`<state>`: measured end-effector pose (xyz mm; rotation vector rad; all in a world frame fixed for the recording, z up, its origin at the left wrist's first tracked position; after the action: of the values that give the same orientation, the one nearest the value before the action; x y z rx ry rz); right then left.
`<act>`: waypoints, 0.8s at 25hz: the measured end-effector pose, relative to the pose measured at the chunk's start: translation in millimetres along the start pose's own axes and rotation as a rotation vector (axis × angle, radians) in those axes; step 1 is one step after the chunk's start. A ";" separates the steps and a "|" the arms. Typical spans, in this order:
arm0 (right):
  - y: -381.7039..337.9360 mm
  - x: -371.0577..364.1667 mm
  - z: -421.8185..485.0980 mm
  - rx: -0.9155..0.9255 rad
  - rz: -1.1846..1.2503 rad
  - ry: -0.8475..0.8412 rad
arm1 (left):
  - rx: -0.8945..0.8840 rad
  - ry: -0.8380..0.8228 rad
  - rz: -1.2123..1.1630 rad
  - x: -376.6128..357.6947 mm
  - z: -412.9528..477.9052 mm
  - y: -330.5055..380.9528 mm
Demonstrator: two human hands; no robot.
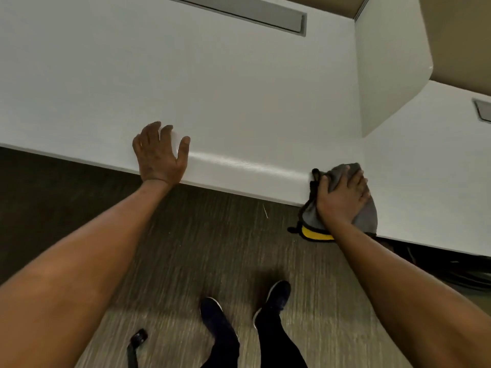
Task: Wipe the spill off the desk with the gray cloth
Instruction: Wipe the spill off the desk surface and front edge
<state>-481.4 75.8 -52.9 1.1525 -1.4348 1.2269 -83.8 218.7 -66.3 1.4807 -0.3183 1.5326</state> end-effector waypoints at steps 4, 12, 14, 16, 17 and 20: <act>-39.0 -10.6 -63.7 0.118 0.118 0.021 | -0.008 -0.041 -0.022 11.1 -7.1 16.7; -133.8 7.7 -114.4 0.399 0.783 -0.326 | 0.185 -0.135 -0.656 37.5 -93.9 112.4; -138.3 27.6 -107.3 0.266 1.111 -0.487 | 0.319 -0.381 -0.842 47.8 -92.9 130.8; -139.2 46.3 -93.0 0.153 1.318 -0.584 | 0.343 -0.584 -0.971 63.3 -80.3 152.5; -139.0 54.5 -84.1 0.108 1.371 -0.619 | 0.286 -0.630 -0.949 71.8 -71.2 164.0; -138.0 76.3 -56.6 0.001 1.464 -0.754 | 0.117 -0.633 -0.773 89.1 -46.1 195.5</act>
<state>-354.7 114.4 49.8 0.3836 -3.1010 1.7302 -243.7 190.3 81.7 1.8628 0.0043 0.4619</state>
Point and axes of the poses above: each hand's wrist, its own z-axis towards the middle knuckle, its own x-axis out of the back of the hand, y = z × x, the point moved 3 cm from there along z, towards the middle knuckle, and after that the axes turned 5 degrees about -z, right-handed, at the moved point
